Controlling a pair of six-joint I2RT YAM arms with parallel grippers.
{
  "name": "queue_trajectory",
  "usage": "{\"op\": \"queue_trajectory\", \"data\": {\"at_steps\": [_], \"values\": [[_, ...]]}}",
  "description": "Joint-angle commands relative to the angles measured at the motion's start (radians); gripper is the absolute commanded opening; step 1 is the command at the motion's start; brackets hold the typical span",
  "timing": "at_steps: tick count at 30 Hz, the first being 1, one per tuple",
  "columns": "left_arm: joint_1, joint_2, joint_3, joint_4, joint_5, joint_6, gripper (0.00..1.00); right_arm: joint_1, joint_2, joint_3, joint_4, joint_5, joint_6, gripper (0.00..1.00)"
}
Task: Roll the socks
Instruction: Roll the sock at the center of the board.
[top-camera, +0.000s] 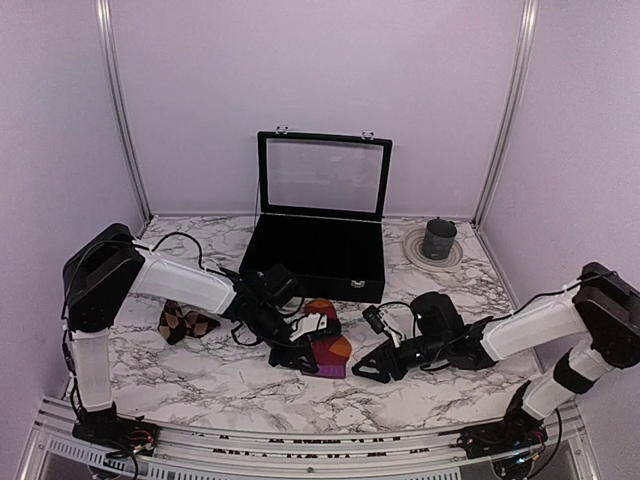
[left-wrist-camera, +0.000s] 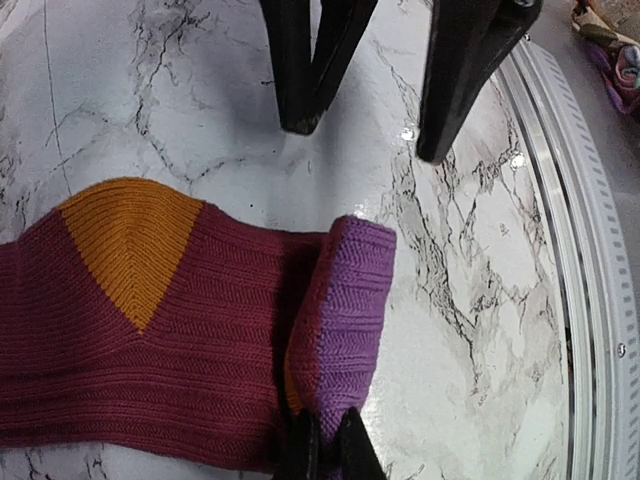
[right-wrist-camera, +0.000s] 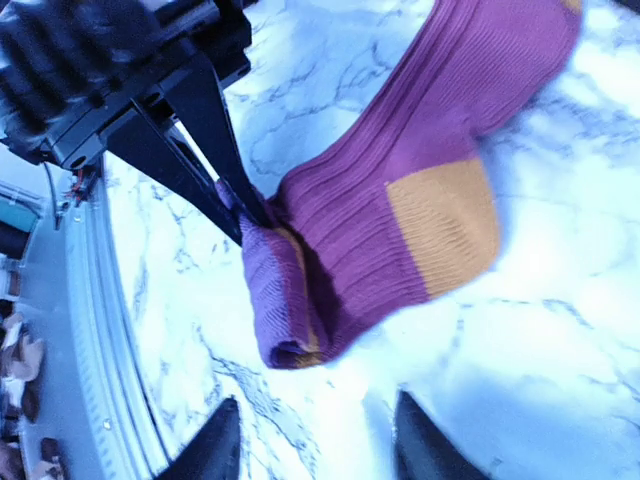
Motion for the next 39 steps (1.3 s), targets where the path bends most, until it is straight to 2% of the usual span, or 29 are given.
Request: {"op": "queue_trajectory", "data": {"at_steps": [1,2,6,7,8,9,11,14,15,17,19,22,27,32,39], "values": [[0.013,0.074,0.057,-0.233,0.05,-0.051,0.0,0.067,-0.213,-0.027,-0.082,0.337,-0.124,0.93],[0.015,0.088,0.076,-0.26,0.057,-0.062,0.0,0.075,-0.262,-0.028,-0.103,0.412,-0.141,0.99],[0.042,0.14,0.146,-0.363,0.128,-0.069,0.0,0.076,-0.383,-0.058,-0.089,0.606,-0.208,1.0],[0.047,0.146,0.152,-0.378,0.135,-0.067,0.0,0.074,-0.392,-0.058,-0.082,0.675,-0.184,1.0],[0.051,0.151,0.155,-0.388,0.14,-0.064,0.0,0.069,-0.401,-0.043,-0.147,0.734,-0.134,1.0],[0.055,0.154,0.157,-0.397,0.145,-0.06,0.0,0.059,-0.414,-0.056,-0.146,0.748,-0.11,1.0],[0.06,0.164,0.168,-0.423,0.152,-0.055,0.0,0.025,-0.458,-0.112,-0.068,0.647,-0.095,1.0],[0.068,0.183,0.184,-0.467,0.17,-0.05,0.0,0.022,-0.494,-0.174,0.078,0.518,-0.18,1.0],[0.069,0.188,0.186,-0.483,0.175,-0.041,0.0,0.039,-0.484,-0.196,0.127,0.49,-0.232,1.0],[0.073,0.198,0.193,-0.509,0.176,-0.034,0.0,0.159,-0.456,-0.206,0.141,0.559,-0.338,0.98],[0.076,0.21,0.201,-0.522,0.178,-0.031,0.0,0.222,-0.411,-0.2,0.154,0.591,-0.419,0.93],[0.079,0.228,0.217,-0.523,0.159,-0.045,0.0,0.261,-0.322,-0.21,0.256,0.469,-0.558,0.8],[0.08,0.256,0.249,-0.526,0.102,-0.082,0.0,0.279,-0.12,-0.084,0.262,0.368,-0.72,0.61],[0.081,0.276,0.271,-0.55,0.064,-0.092,0.0,0.289,0.086,0.037,0.264,0.316,-0.823,0.52],[0.081,0.275,0.277,-0.559,0.052,-0.078,0.0,0.286,0.226,0.128,0.255,0.267,-0.883,0.42]]}}
